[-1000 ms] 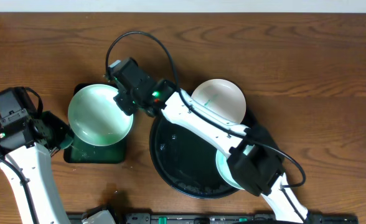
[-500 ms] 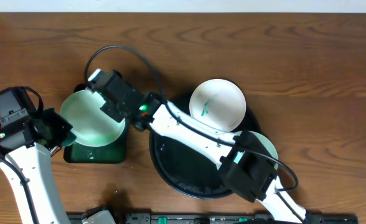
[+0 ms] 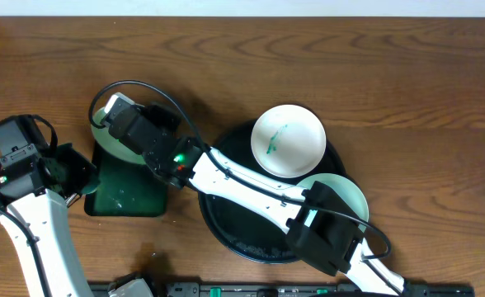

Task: Clean dirty plates on tray and stack at the side
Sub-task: 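Lift the right plate with the right gripper and carry it to the right side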

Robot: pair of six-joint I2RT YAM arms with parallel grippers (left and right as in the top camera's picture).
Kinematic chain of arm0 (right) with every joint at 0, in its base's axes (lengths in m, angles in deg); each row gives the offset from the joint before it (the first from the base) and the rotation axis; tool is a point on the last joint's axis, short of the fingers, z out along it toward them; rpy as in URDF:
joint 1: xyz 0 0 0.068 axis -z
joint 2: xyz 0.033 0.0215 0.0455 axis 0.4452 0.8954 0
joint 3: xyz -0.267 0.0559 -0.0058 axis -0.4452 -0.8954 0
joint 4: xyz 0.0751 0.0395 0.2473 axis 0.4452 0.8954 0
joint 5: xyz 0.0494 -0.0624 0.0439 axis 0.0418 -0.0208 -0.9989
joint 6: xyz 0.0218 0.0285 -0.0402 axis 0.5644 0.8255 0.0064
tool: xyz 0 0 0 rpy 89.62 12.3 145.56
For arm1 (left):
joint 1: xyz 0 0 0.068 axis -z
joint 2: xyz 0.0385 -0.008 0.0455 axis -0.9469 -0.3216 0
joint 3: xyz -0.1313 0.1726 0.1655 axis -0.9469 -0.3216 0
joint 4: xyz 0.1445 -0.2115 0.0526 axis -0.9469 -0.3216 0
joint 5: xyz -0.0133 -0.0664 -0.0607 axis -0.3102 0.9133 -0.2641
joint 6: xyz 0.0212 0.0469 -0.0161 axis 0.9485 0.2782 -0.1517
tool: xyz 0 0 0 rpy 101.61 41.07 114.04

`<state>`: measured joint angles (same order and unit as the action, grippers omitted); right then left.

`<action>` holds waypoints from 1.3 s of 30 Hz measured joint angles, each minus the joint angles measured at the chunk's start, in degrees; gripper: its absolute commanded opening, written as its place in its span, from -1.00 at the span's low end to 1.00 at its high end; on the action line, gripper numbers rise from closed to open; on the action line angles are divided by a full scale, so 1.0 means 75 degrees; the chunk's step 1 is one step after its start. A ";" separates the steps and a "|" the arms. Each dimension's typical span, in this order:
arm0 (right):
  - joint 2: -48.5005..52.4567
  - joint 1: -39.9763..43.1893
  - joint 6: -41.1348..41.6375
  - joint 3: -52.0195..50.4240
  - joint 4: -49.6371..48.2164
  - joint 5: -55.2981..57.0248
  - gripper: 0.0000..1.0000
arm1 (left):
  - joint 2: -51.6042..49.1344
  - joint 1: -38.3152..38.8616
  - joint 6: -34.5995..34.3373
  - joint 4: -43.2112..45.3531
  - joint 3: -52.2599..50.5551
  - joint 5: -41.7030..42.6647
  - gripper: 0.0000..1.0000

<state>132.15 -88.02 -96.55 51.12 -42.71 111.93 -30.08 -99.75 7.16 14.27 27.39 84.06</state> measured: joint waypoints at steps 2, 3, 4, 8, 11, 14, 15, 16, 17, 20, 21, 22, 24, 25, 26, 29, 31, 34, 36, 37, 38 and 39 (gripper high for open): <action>0.0000 0.0000 -0.0178 0.0003 -0.0111 0.0294 -0.98 | 0.0000 0.0000 0.0000 0.0000 0.0000 0.0000 -0.85; 0.0000 0.0000 -0.0242 0.0003 -0.0160 0.0428 -0.98 | 0.0000 0.0000 0.0000 0.0000 0.0000 0.0003 -0.86; 0.0000 0.0000 -0.0303 0.0006 -0.0198 0.0545 -0.98 | 0.0000 0.0000 0.0000 0.0000 0.0000 0.0003 -0.85; 0.0000 0.0000 -0.0472 0.0006 -0.0303 0.0883 -0.98 | 0.0000 0.0000 0.0000 0.0000 0.0000 0.0003 -0.86; 0.0000 0.0000 -0.0557 0.0006 -0.0437 0.1081 -0.98 | 0.0000 0.0000 0.0000 0.0000 0.0000 0.0003 -0.86; 0.0000 -0.0006 -0.0644 0.0006 -0.0504 0.1241 -0.98 | -0.0003 0.0000 0.0000 0.0000 0.0000 0.0003 -0.85; 0.0000 -0.0009 -0.0670 0.0009 -0.0522 0.1303 -0.98 | -0.0009 0.0000 0.0000 0.0000 0.0000 0.0000 -0.85; 0.0000 -0.0015 -0.0702 0.0029 -0.0522 0.1332 -0.98 | -0.0020 0.0000 0.0000 0.0000 0.0000 0.0003 -0.85; 0.0000 -0.0023 -0.0726 0.0064 -0.0525 0.1373 -0.98 | -0.0050 0.0000 0.0000 0.0000 0.0000 0.0000 -0.85; 0.0000 -0.0079 -0.0804 0.0175 -0.0603 0.1510 -0.98 | -0.0221 0.0000 0.0000 -0.0006 0.0000 0.0003 -0.85; 0.0000 -0.0105 -0.0836 0.0201 -0.0635 0.1542 -0.98 | -0.0294 0.0000 0.0000 -0.0009 0.0000 0.0003 -0.85; 0.0000 -0.0122 -0.0866 0.0221 -0.0653 0.1574 -0.98 | -0.0353 0.0000 0.0000 -0.0009 0.0000 0.0009 -0.85; 0.0000 -0.0149 -0.0912 0.0236 -0.0702 0.1649 -0.98 | -0.0455 0.0000 0.0000 -0.0020 0.0000 0.0032 -0.85; 0.0000 -0.0152 -0.0927 0.0236 -0.0714 0.1690 -0.98 | -0.0478 0.0000 0.0000 -0.0026 0.0000 0.0055 -0.86; 0.0000 -0.0152 -0.0944 0.0236 -0.0729 0.1740 -0.98 | -0.0495 0.0000 0.0000 -0.0029 0.0000 0.0061 -0.85; 0.0000 -0.0152 -0.1032 0.0236 -0.0857 0.1903 -0.98 | -0.0498 0.0000 0.0000 -0.0029 0.0000 0.0087 -0.86; 0.0000 -0.0152 -0.1113 0.0236 -0.0927 0.2046 -0.98 | -0.0498 0.0000 0.0000 -0.0029 0.0000 0.0111 -0.86; 0.0000 -0.0152 -0.1172 0.0236 -0.0927 0.2159 -0.98 | -0.0498 0.0000 0.0000 -0.0029 0.0000 0.0114 -0.87; 0.0000 -0.0152 -0.1192 0.0236 -0.0927 0.2197 -0.98 | -0.0498 0.0000 0.0000 -0.0029 0.0000 0.0117 -0.85; 0.0000 -0.0152 -0.1198 0.0236 -0.0930 0.2212 -0.98 | -0.0498 0.0000 0.0000 -0.0029 0.0000 0.0114 -0.85; 0.0000 -0.0152 -0.1221 0.0236 -0.0927 0.2224 -0.98 | -0.0498 0.0000 0.0000 -0.0029 0.0000 0.0117 -0.86; 0.0000 -0.0152 -0.1224 0.0236 -0.0927 0.2229 -0.98 | -0.0498 0.0000 0.0000 -0.0029 0.0000 0.0117 -0.86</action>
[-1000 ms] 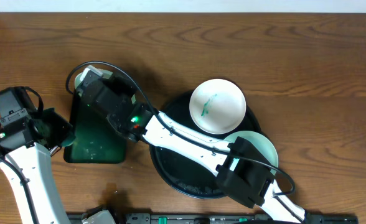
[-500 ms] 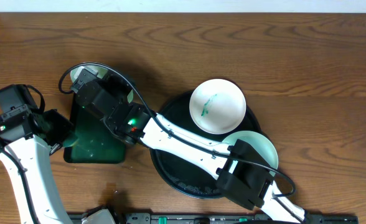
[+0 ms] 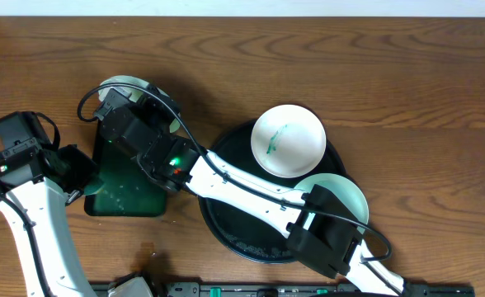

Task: Clean dirty plates on tray and stack at the side
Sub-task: 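Lift the right plate with the right gripper and carry it to the right side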

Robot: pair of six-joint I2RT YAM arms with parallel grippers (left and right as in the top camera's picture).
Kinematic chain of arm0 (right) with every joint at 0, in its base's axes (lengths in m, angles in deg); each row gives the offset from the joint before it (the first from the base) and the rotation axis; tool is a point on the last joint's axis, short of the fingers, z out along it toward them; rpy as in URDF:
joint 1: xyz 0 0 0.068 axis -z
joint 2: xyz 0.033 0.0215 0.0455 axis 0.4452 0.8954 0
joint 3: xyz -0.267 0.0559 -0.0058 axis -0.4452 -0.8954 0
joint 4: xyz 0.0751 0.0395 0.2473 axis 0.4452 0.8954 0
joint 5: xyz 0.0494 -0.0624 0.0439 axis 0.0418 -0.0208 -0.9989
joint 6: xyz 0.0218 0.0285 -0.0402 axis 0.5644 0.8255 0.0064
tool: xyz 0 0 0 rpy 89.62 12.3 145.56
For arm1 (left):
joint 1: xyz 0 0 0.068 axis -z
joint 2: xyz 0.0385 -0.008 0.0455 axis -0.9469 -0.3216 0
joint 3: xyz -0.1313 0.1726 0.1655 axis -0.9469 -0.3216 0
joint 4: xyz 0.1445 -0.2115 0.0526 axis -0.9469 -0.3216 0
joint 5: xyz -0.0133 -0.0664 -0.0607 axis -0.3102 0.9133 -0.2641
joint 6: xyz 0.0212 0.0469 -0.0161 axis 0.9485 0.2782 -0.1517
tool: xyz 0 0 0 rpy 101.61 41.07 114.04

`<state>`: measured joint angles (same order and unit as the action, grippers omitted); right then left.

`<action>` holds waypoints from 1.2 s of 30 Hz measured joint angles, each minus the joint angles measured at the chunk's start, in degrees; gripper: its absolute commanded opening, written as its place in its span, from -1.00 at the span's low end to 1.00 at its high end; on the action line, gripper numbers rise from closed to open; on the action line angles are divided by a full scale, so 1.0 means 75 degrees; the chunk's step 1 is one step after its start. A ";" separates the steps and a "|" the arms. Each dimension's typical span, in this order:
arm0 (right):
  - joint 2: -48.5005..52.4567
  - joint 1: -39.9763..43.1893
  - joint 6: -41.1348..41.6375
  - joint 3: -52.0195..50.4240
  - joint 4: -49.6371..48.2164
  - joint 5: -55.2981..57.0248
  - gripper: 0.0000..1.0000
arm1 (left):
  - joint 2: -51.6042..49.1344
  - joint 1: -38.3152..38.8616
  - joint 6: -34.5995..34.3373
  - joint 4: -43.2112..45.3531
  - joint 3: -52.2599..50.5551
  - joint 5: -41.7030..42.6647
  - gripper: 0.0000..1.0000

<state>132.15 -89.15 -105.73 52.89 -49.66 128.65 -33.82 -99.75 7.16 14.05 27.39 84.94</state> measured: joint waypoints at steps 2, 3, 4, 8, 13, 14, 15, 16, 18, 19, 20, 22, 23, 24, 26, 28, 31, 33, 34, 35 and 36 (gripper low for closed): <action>0.0000 0.0000 0.0000 0.0000 0.0015 0.0003 -0.98 | 0.0000 0.0000 0.0000 0.0000 0.0000 0.0000 -0.85; 0.0000 0.0000 0.0009 0.0000 0.0044 0.0003 -0.99 | 0.0000 0.0000 0.0000 0.0000 0.0000 0.0000 -0.85; 0.0000 0.0000 0.0073 0.0006 0.0143 0.0000 -0.99 | 0.0000 0.0000 0.0000 0.0000 0.0000 0.0000 -0.85; 0.0000 0.0003 0.0880 0.0085 0.1393 -0.0140 -0.98 | 0.0000 0.0000 0.0000 0.0000 0.0000 0.0003 -0.85; 0.0000 0.0096 0.2451 0.0157 0.2792 -0.0836 -0.98 | 0.0000 0.0000 0.0000 0.0003 0.0000 0.0020 -0.85; 0.0000 0.0140 0.2757 0.0216 0.3022 -0.1023 -0.99 | 0.0000 0.0000 0.0000 0.0006 0.0000 0.0023 -0.86; 0.0000 0.0189 0.2975 0.0277 0.3165 -0.1189 -0.98 | 0.0000 0.0000 0.0000 0.0006 0.0000 0.0023 -0.86; 0.0000 0.0248 0.3171 0.0385 0.3319 -0.1329 -0.98 | 0.0000 0.0000 0.0000 0.0003 0.0000 0.0023 -0.85; 0.0000 0.0391 0.3480 0.0656 0.3579 -0.1556 -0.98 | 0.0000 0.0000 0.0000 0.0000 0.0000 0.0023 -0.85; -0.0003 0.0469 0.3587 0.0810 0.3687 -0.1655 -0.98 | 0.0000 0.0003 0.0000 0.0000 0.0000 0.0023 -0.86; -0.0009 0.0551 0.3687 0.0988 0.3818 -0.1728 -0.98 | 0.0000 0.0000 0.0000 0.0000 0.0000 0.0023 -0.86; -0.0032 0.0749 0.3876 0.1396 0.4127 -0.1865 -0.98 | 0.0000 0.0000 0.0000 -0.0003 0.0000 0.0023 -0.85; -0.0052 0.0857 0.3990 0.1615 0.4310 -0.1920 -0.98 | 0.0000 0.0000 0.0000 -0.0003 0.0000 0.0023 -0.86; -0.0070 0.0965 0.4112 0.1836 0.4552 -0.1967 -0.98 | 0.0000 0.0000 0.0000 -0.0003 0.0000 0.0023 -0.86; -0.0114 0.1204 0.4389 0.2285 0.5112 -0.2092 -0.98 | 0.0000 0.0000 0.0000 0.0000 0.0000 0.0023 -0.85; -0.0166 0.1530 0.4753 0.2745 0.5799 -0.2326 -0.98 | 0.0000 0.0000 0.0000 0.0000 0.0000 0.0023 -0.86; -0.0248 0.2154 0.5275 0.3246 0.6738 -0.2760 -0.98 | 0.0000 0.0000 0.0000 0.0000 0.0000 0.0032 -0.85; -0.0277 0.2719 0.5598 0.3506 0.7443 -0.3080 -0.98 | 0.0000 0.0000 0.0003 0.0006 0.0000 0.0082 -0.85; -0.0280 0.3010 0.5727 0.3602 0.7784 -0.3244 -0.98 | 0.0000 0.0003 0.0006 0.0012 0.0000 0.0111 -0.86; -0.0283 0.3252 0.5817 0.3643 0.7997 -0.3363 -0.98 | 0.0000 0.0006 0.0006 0.0023 0.0000 0.0137 -0.85; -0.0283 0.3558 0.5893 0.3692 0.8265 -0.3518 -0.98 | 0.0000 0.0015 0.0015 0.0038 0.0000 0.0157 -0.86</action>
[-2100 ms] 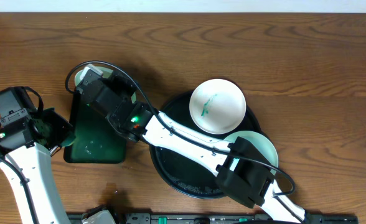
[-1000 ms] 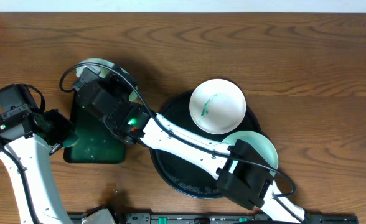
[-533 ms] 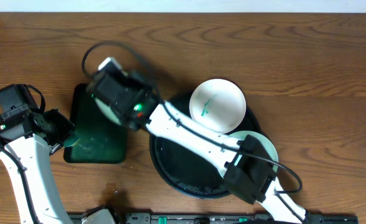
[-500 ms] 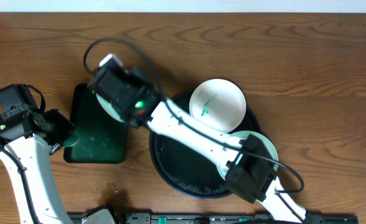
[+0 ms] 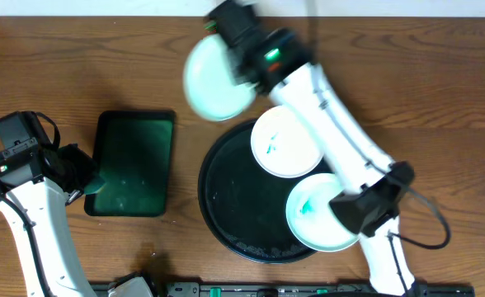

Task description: Clean dirty plates on tray and stack at the side

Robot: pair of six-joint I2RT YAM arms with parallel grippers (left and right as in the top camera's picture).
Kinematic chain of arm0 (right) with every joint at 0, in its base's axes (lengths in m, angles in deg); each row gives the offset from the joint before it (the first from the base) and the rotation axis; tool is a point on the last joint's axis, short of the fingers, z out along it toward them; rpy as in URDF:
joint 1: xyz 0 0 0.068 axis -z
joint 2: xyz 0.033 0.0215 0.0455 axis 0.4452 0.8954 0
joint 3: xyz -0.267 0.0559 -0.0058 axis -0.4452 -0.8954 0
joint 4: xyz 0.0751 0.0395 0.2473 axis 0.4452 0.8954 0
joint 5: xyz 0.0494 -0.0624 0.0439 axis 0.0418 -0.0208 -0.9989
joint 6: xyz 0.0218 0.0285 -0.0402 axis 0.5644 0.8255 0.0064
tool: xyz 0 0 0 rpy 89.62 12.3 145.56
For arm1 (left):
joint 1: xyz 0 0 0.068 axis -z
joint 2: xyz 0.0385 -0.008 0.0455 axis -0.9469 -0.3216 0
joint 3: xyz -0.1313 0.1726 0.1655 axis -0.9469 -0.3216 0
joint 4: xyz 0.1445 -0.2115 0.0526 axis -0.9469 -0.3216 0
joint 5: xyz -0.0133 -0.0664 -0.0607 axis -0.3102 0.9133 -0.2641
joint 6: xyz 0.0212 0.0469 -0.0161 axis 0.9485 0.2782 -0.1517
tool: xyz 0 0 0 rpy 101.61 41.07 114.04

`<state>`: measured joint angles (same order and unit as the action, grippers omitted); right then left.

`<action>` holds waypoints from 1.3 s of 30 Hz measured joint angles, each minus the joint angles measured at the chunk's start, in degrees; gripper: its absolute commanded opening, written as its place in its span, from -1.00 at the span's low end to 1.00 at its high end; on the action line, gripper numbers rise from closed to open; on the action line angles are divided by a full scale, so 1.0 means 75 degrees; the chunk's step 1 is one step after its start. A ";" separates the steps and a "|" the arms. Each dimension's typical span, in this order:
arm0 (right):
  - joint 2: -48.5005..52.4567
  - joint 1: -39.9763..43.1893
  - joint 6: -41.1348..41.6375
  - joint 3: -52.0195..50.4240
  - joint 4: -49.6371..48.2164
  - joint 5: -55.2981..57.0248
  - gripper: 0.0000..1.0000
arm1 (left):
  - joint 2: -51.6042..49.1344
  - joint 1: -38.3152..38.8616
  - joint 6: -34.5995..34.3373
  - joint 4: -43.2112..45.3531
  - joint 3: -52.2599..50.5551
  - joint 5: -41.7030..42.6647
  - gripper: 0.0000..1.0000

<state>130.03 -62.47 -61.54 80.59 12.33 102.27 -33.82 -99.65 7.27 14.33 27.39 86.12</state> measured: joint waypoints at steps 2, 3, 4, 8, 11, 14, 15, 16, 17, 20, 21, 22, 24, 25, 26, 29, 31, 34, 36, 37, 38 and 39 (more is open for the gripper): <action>0.0000 0.0635 0.0131 0.0029 0.0504 -0.0289 -0.98 | 0.0000 0.0050 0.0050 0.0023 0.0000 0.0023 -0.86; 0.0000 0.0935 0.0178 0.0035 0.0731 -0.0402 -0.98 | -0.0003 0.0102 0.0093 0.0038 0.0000 0.0038 -0.85; 0.0000 0.1221 0.0221 0.0038 0.0924 -0.0501 -0.98 | -0.0009 0.0163 0.0114 0.0052 0.0000 0.0055 -0.86; 0.0000 0.2486 0.0350 0.0050 0.1577 -0.0851 -0.98 | -0.0172 0.0469 0.0137 0.0090 0.0000 0.0070 -0.86; 0.0000 0.3299 0.0434 0.0052 0.1920 -0.1058 -0.98 | -0.0452 0.0702 0.0154 0.0143 0.0000 0.0070 -0.85; 0.0000 0.4095 0.0510 0.0052 0.2177 -0.1201 -0.98 | -0.0772 0.0935 0.0157 0.0184 0.0000 0.0073 -0.85; 0.0000 0.4342 0.0545 0.0050 0.2247 -0.1230 -0.98 | -0.0866 0.1003 0.0157 0.0201 0.0000 0.0073 -0.85; 0.0000 0.4570 0.0577 0.0050 0.2308 -0.1265 -0.98 | -0.0950 0.1064 0.0160 0.0221 0.0000 0.0073 -0.85; 0.0000 0.4794 0.0600 0.0038 0.2349 -0.1306 -0.98 | -0.1026 0.1122 0.0160 0.0233 0.0000 0.0073 -0.86; -0.0020 0.5455 0.0662 -0.0178 0.2387 -0.1457 -0.98 | -0.1166 0.1276 0.0163 0.0280 0.0000 0.0073 -0.85; -0.0023 0.5648 0.0682 -0.0303 0.2384 -0.1504 -0.98 | -0.1189 0.1323 0.0172 0.0294 0.0000 0.0073 -0.85; -0.0026 0.5831 0.0688 -0.0446 0.2369 -0.1527 -0.98 | -0.1201 0.1367 0.0184 0.0318 0.0000 0.0073 -0.85; -0.0026 0.6169 0.0699 -0.0831 0.2241 -0.1585 -0.98 | -0.1201 0.1428 0.0187 0.0376 0.0000 0.0076 -0.85; -0.0026 0.6298 0.0711 -0.1017 0.2186 -0.1617 -0.98 | -0.1201 0.1451 0.0187 0.0399 0.0000 0.0085 -0.85; -0.0026 0.6435 0.0714 -0.1256 0.2069 -0.1670 -0.98 | -0.1201 0.1463 0.0187 0.0408 0.0000 0.0093 -0.85; -0.0029 0.6723 0.0711 -0.2101 0.1582 -0.1786 -0.98 | -0.1201 0.1466 0.0187 0.0417 0.0000 0.0093 -0.85; -0.0029 0.6779 0.0711 -0.2672 0.1236 -0.1845 -0.98 | -0.1204 0.1469 0.0187 0.0417 0.0000 0.0096 -0.85; -0.0029 0.6755 0.0708 -0.3620 0.0557 -0.1926 -0.98 | -0.1204 0.1469 0.0187 0.0414 0.0000 0.0093 -0.85; -0.0032 0.6741 0.0708 -0.4141 0.0198 -0.2008 -0.98 | -0.1204 0.1469 0.0201 0.0408 0.0000 0.0096 -0.85; -0.0029 0.6738 0.0708 -0.4473 -0.0044 -0.2052 -0.98 | -0.1204 0.1466 0.0221 0.0405 0.0000 0.0096 -0.85; -0.0029 0.6738 0.0708 -0.4593 -0.0125 -0.2066 -0.98 | -0.1204 0.1469 0.0245 0.0405 0.0000 0.0093 -0.85; -0.0029 0.6738 0.0708 -0.4870 -0.0321 -0.2087 -0.98 | -0.1204 0.1466 0.0274 0.0402 0.0000 0.0096 -0.85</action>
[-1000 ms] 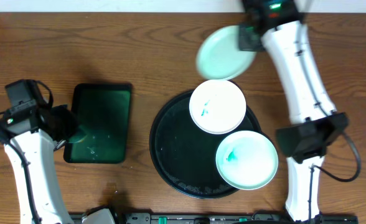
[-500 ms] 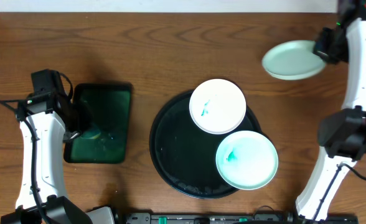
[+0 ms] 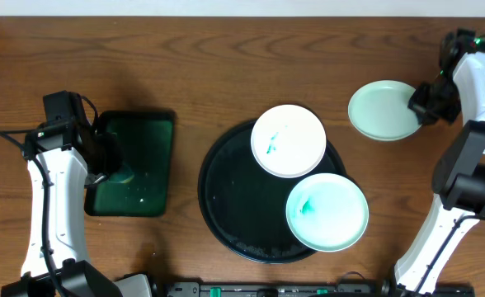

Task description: Clean dirty plates on tray and stack at the side

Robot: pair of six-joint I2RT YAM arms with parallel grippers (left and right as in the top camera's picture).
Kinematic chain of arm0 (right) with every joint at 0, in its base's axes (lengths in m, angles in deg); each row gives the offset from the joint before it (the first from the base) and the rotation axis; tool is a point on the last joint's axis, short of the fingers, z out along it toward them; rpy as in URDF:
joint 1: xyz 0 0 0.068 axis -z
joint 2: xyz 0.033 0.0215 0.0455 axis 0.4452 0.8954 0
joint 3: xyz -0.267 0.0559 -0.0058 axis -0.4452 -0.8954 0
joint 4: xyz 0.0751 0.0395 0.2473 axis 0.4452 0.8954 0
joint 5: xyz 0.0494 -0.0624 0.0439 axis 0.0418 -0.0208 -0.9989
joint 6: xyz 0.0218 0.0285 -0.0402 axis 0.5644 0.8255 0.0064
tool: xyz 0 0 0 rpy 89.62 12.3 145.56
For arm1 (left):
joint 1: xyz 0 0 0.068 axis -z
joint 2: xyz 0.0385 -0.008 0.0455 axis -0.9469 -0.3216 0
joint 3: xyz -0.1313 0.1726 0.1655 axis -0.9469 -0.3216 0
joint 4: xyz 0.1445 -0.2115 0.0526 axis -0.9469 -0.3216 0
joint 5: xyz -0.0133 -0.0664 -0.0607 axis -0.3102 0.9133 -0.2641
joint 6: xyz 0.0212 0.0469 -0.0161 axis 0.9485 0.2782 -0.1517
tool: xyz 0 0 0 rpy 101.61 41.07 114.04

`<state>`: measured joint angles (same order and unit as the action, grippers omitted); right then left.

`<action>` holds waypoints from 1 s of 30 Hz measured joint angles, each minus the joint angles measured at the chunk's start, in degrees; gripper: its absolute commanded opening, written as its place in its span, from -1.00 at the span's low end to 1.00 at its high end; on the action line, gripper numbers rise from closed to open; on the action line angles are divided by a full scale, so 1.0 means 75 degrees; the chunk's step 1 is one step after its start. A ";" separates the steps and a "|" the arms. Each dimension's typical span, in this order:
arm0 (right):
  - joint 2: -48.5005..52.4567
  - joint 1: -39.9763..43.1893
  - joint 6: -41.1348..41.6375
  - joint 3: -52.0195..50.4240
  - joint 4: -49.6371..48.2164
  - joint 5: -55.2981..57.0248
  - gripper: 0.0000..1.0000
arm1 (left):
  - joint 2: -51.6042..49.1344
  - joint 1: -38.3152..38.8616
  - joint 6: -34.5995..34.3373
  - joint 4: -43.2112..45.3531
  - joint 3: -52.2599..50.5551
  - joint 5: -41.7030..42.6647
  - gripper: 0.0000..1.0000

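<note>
A black round tray (image 3: 226, 206) sits mid-table. On it lie a white plate (image 3: 288, 140) with a green smear and a pale green plate (image 3: 327, 211) with a teal smear. A third pale green plate (image 3: 381, 110), unmarked, lies on the wood to the right of the tray. My right gripper (image 3: 420, 105) is shut on its right rim. My left gripper (image 3: 120, 169) is down inside the dark green basin (image 3: 148, 140), shut on what looks like a small pale sponge (image 3: 125, 175).
The basin stands left of the tray with a narrow gap between them. The right arm's links run down the table's right edge. A dark rail lies along the front edge.
The right gripper held the unmarked plate in the air behind the tray's far left; the plate is now at the table's right side. The left gripper went from the basin's left edge into the basin.
At first my right arm reached across the tray and held the pale green plate over the basin's far end, the left gripper waiting at the basin's left edge. Then the plate was up behind the tray. Now it lies to the right of the tray.
</note>
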<state>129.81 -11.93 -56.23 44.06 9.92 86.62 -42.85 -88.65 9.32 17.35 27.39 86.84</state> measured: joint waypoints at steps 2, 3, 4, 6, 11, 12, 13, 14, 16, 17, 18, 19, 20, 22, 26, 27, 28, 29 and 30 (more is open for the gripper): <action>0.0000 0.0000 0.0000 -0.0399 -0.0242 -0.0017 -0.98 | 0.0000 0.0003 0.0044 0.0003 0.0000 0.0000 -0.85; 0.0000 0.0000 0.0000 -0.0580 -0.0364 -0.0023 -0.98 | 0.0000 0.0003 0.0067 0.0009 0.0000 0.0000 -0.85; 0.0000 0.0000 -0.0003 -0.0743 -0.0469 -0.0044 -0.98 | 0.0000 0.0003 0.0096 0.0017 0.0000 -0.0003 -0.85; 0.0000 0.0000 -0.0029 -0.0950 -0.0609 -0.0079 -0.98 | 0.0000 0.0003 0.0195 0.0044 0.0000 0.0000 -0.85; -0.0006 0.0000 -0.0204 -0.1072 -0.0688 -0.0122 -0.98 | 0.0003 0.0000 0.0487 0.0224 0.0000 0.0052 -0.79; -0.0006 0.0000 -0.0239 -0.1072 -0.0691 -0.0125 -0.98 | 0.0000 0.0003 0.0539 0.0274 0.0000 0.0085 -0.78; -0.0006 0.0000 -0.0265 -0.1072 -0.0691 -0.0122 -0.98 | 0.0000 0.0000 0.0624 0.0315 0.0000 0.0152 -0.78; -0.0006 0.0000 -0.0283 -0.1072 -0.0691 -0.0125 -0.98 | 0.0003 0.0000 0.0682 0.0358 0.0000 0.0221 -0.77; -0.0006 0.0000 -0.0306 -0.1072 -0.0691 -0.0125 -0.98 | 0.0000 0.0000 0.0790 0.0458 0.0000 0.0408 -0.77; -0.0006 0.0000 -0.0321 -0.1072 -0.0694 -0.0125 -0.98 | -0.0012 0.0003 0.0851 0.0498 0.0000 0.0498 -0.77; -0.0006 0.0000 -0.0326 -0.1072 -0.0697 -0.0125 -0.99 | -0.0038 0.0003 0.0889 0.0525 0.0000 0.0597 -0.78; -0.0006 0.0000 -0.0329 -0.1072 -0.0697 -0.0125 -0.98 | -0.0087 0.0003 0.0921 0.0554 0.0000 0.0682 -0.77; -0.0006 0.0003 -0.0329 -0.1072 -0.0699 -0.0122 -0.98 | -0.0195 0.0003 0.0985 0.0574 0.0006 0.0784 -0.77; -0.0006 0.0006 -0.0344 -0.1072 -0.0699 -0.0125 -0.98 | -0.0414 0.0003 0.1055 0.0592 0.0009 0.0889 -0.77; -0.0006 0.0006 -0.0487 -0.1072 -0.0694 -0.0099 -0.39 | -0.0933 0.0003 0.1110 0.0592 0.0009 0.1008 -0.76; -0.0006 0.0006 -0.0507 -0.1072 -0.0685 -0.0067 -0.23 | -0.1014 0.0003 0.1113 0.0592 0.0009 0.1017 -0.75; -0.0006 0.0006 -0.0536 -0.1072 -0.0685 -0.0061 -0.12 | -0.1064 0.0003 0.1116 0.0592 0.0009 0.1032 -0.75; -0.0006 0.0006 -0.0586 -0.1070 -0.0688 -0.0029 -0.08 | -0.1087 0.0003 0.1119 0.0595 0.0009 0.1032 -0.73; -0.0006 0.0006 -0.0624 -0.1067 -0.0688 -0.0009 0.05 | -0.1087 0.0003 0.1125 0.0600 0.0009 0.1032 -0.70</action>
<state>129.76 -11.89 -60.91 36.06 4.76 86.56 -51.00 -88.63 17.76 21.85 27.46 94.58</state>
